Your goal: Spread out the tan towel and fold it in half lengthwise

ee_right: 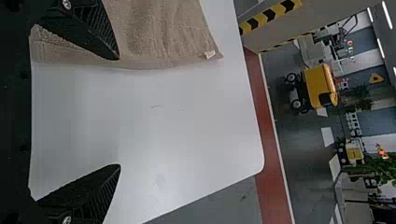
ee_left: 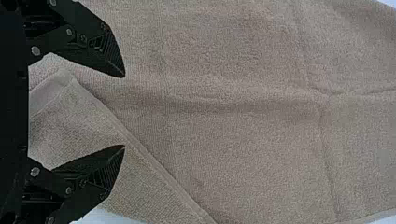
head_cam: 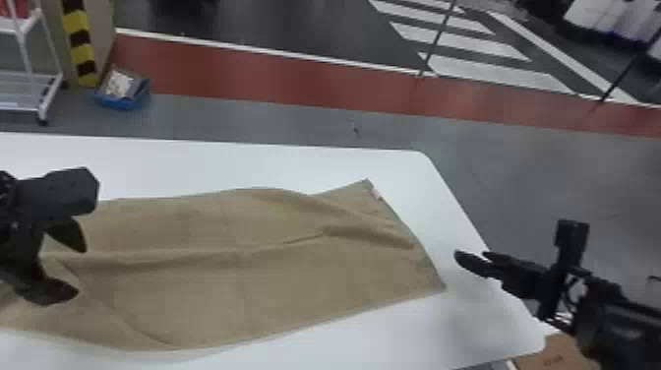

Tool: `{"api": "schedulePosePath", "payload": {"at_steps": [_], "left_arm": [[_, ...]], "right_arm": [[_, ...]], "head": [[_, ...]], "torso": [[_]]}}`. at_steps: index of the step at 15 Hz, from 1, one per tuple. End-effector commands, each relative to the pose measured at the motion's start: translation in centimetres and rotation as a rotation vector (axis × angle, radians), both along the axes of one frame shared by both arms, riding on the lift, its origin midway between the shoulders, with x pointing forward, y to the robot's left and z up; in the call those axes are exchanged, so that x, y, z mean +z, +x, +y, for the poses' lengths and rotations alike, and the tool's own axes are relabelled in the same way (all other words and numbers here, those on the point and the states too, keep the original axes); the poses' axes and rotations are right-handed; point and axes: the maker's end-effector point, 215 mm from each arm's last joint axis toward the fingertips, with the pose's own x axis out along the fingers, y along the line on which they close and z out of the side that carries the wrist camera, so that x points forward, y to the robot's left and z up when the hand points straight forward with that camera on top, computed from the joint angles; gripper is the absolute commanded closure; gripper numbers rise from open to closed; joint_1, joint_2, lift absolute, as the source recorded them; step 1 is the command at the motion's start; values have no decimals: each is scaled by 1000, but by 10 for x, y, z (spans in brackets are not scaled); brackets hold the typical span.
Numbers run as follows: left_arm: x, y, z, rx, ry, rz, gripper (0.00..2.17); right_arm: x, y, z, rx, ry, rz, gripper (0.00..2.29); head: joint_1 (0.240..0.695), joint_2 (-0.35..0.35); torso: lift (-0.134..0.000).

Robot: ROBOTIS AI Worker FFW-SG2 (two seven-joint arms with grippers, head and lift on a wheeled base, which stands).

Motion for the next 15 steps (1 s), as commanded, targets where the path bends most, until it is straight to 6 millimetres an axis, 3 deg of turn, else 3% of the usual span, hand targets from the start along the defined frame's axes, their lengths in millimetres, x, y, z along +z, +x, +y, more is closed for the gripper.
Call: {"api": "schedulePosePath", "payload": {"at_steps": [1, 2, 9, 15], "left_arm": [[-2, 2, 8, 8, 13, 16, 424], [-2, 2, 9, 10, 16, 17, 535], [2, 6, 28, 40, 27, 8, 542], [-8, 3, 40, 59, 58, 29, 640]], "right_arm": [[0, 0, -2, -3, -1, 1, 60], [0, 0, -1, -3, 0, 1, 60], [0, 1, 0, 0, -1, -1, 60], [-1, 0, 0, 0, 0, 0, 60]], "head": [[695, -350], [695, -350], [695, -342], [695, -326]], "torso": [[-120], [-120], [-120], [-120]]}}
